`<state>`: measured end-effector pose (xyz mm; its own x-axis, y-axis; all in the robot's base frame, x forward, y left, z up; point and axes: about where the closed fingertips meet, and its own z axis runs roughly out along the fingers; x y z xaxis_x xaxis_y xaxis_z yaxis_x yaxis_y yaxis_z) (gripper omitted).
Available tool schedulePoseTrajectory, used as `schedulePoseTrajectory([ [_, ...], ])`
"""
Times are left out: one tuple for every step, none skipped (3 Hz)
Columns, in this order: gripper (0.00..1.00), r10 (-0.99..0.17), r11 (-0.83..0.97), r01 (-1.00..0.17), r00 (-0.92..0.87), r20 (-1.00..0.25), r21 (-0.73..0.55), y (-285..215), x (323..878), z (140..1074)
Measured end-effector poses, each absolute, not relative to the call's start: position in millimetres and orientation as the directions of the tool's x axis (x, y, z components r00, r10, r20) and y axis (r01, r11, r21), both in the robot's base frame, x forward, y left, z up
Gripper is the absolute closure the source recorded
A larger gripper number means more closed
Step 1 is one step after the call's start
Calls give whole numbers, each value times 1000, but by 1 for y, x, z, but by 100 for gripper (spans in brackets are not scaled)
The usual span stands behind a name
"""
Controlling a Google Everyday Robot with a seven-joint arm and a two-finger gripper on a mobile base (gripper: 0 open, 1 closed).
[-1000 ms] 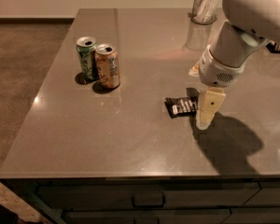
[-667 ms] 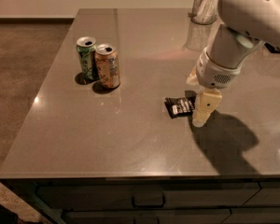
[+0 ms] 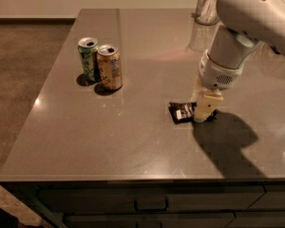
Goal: Pick rxbar chocolate
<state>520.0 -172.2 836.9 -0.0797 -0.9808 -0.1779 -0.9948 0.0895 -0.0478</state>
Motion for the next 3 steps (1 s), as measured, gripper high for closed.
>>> schedulePoseTrajectory([
  [87, -981, 90, -995, -80, -178, -48, -172, 520, 840],
  [100, -981, 90, -995, -80, -178, -48, -172, 520, 840],
  [100, -969, 103, -993, -87, -233, -58, -170, 520, 874],
])
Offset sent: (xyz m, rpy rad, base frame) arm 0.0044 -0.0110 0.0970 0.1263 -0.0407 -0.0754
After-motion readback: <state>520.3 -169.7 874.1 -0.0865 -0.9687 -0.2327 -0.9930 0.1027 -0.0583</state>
